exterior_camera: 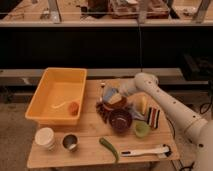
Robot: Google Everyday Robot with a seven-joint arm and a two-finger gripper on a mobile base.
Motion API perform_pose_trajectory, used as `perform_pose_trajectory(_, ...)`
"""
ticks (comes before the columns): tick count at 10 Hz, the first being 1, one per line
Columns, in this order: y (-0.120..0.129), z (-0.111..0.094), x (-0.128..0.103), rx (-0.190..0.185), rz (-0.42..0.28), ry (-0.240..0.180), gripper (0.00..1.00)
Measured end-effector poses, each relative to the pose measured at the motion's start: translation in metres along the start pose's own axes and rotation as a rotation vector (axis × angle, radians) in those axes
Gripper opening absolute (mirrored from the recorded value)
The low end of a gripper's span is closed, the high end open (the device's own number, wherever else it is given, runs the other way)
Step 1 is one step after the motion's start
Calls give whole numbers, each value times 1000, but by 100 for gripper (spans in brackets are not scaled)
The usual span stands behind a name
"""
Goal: Wipe red bowl with sponge
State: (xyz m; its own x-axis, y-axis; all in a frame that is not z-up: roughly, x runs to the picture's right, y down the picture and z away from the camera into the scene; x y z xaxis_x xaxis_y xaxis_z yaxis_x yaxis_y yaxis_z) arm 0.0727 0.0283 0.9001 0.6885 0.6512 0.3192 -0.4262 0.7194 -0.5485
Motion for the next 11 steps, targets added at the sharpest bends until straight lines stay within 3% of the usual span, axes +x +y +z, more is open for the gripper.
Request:
perform_pose_trajectory(2, -3, -11, 18, -1, -3, 23, 0)
perform_pose_trajectory(6, -21, -18, 44, 32, 20, 74, 0)
perform_pose_trajectory(11, -61, -13, 47, 107, 78, 90, 0)
